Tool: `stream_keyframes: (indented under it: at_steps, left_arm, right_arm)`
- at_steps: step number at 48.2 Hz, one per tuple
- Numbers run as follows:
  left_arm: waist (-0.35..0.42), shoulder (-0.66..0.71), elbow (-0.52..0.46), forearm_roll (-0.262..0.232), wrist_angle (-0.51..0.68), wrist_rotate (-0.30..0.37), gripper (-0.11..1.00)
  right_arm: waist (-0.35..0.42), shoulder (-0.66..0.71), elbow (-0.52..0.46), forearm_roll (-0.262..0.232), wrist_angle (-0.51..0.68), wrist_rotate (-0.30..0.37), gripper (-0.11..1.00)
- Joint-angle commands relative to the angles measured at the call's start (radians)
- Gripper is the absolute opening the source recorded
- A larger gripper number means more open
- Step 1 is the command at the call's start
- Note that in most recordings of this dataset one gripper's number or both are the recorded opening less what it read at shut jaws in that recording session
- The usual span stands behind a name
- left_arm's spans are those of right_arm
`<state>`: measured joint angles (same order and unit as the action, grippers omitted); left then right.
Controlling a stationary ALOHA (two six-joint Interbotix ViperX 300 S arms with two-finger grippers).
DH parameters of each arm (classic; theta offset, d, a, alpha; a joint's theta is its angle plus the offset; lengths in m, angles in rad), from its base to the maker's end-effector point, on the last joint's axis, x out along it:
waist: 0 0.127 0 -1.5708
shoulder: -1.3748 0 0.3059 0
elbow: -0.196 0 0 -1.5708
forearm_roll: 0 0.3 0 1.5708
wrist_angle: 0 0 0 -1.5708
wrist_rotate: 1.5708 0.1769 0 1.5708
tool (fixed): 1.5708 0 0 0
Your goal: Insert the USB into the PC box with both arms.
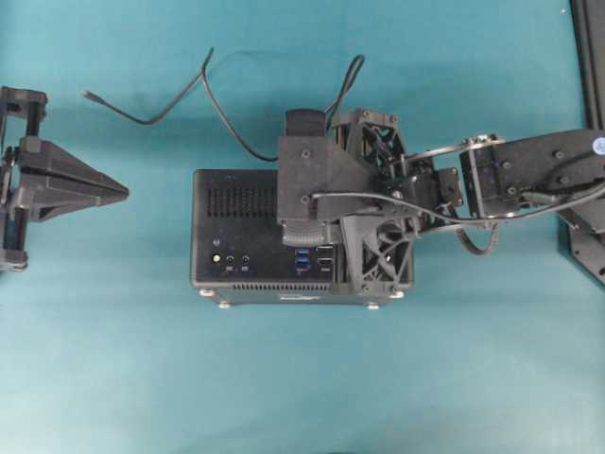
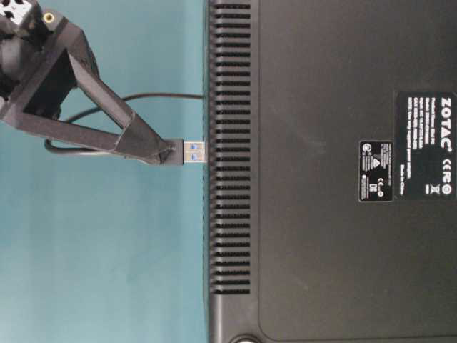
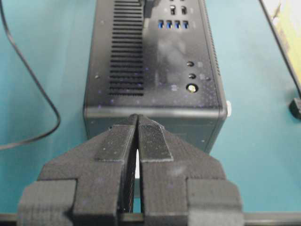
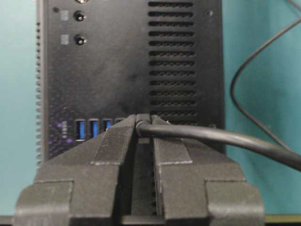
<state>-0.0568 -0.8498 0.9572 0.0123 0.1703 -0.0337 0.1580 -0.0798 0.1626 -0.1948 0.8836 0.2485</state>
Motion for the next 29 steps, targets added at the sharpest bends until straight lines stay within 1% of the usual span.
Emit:
stream_keyframes:
  at_steps: [1, 15, 23, 29]
  left_arm:
    - [-0.002, 0.000, -0.011, 0.002, -0.008, 0.000, 0.00]
    - [-0.002, -0.002, -0.011, 0.002, -0.008, 0.000, 0.00]
    - [-0.002, 0.000, -0.011, 0.000, -0.008, 0.000, 0.00]
    - [-0.002, 0.000, -0.011, 0.002, -0.009, 0.000, 0.00]
  right_arm:
    - [0.005, -0.011, -0.003, 0.011, -0.003, 0.011, 0.08]
    - [0.008, -0.009, 0.002, 0.014, -0.005, 0.011, 0.08]
    - [0.011, -0.009, 0.008, 0.034, -0.006, 0.012, 0.08]
    - [0.015, -0.009, 0.011, 0.038, -0.006, 0.012, 0.08]
